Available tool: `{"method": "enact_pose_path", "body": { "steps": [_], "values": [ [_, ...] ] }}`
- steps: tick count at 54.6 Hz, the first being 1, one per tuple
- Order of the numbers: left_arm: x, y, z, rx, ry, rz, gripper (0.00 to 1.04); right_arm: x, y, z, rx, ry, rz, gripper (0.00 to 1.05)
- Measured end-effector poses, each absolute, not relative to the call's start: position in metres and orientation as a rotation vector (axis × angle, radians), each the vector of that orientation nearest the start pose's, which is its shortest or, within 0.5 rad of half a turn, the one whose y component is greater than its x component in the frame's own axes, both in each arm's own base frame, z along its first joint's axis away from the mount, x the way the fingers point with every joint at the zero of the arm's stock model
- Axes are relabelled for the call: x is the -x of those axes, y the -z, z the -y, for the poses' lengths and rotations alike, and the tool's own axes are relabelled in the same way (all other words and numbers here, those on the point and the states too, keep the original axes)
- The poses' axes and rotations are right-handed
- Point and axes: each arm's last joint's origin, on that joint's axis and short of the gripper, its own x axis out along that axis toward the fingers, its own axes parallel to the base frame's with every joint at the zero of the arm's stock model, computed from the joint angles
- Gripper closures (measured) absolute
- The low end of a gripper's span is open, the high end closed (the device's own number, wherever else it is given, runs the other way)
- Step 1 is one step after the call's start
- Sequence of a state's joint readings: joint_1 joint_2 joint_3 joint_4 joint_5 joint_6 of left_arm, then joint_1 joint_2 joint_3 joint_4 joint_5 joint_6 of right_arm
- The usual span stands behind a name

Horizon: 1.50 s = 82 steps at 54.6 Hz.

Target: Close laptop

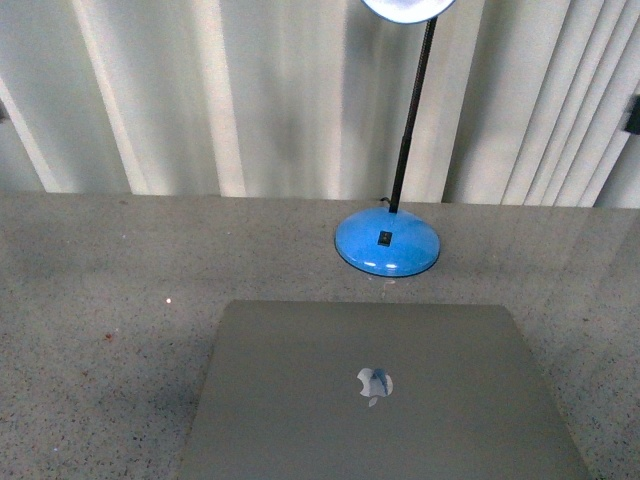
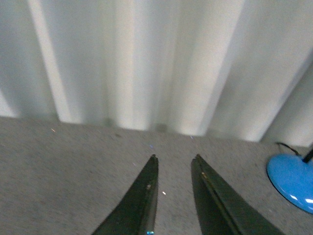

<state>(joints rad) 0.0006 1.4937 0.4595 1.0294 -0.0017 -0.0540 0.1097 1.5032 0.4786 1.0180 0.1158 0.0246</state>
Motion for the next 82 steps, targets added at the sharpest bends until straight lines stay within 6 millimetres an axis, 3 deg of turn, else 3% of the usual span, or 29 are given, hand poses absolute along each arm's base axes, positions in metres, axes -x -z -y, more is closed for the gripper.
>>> {"method": "enact_pose_path", "body": {
  "steps": [5,30,39,82],
  "values": [
    [-0.255,-0.186,-0.001,0.029,-0.01,0.009,1.01,-0.257,-0.186,-0.023,-0.007,0.0,0.002,1.02],
    [-0.193,-0.166,0.0,0.008,0.001,-0.001,1.01,-0.192,-0.169,-0.002,-0.002,-0.006,-0.004,1.02],
    [-0.177,-0.162,0.0,0.008,0.001,-0.016,1.01,-0.177,-0.159,0.0,-0.002,0.001,-0.028,1.02],
    [-0.13,-0.174,0.0,0.007,0.001,0.023,1.01,-0.129,-0.167,0.0,-0.002,0.001,0.0,1.02]
  ]
}}
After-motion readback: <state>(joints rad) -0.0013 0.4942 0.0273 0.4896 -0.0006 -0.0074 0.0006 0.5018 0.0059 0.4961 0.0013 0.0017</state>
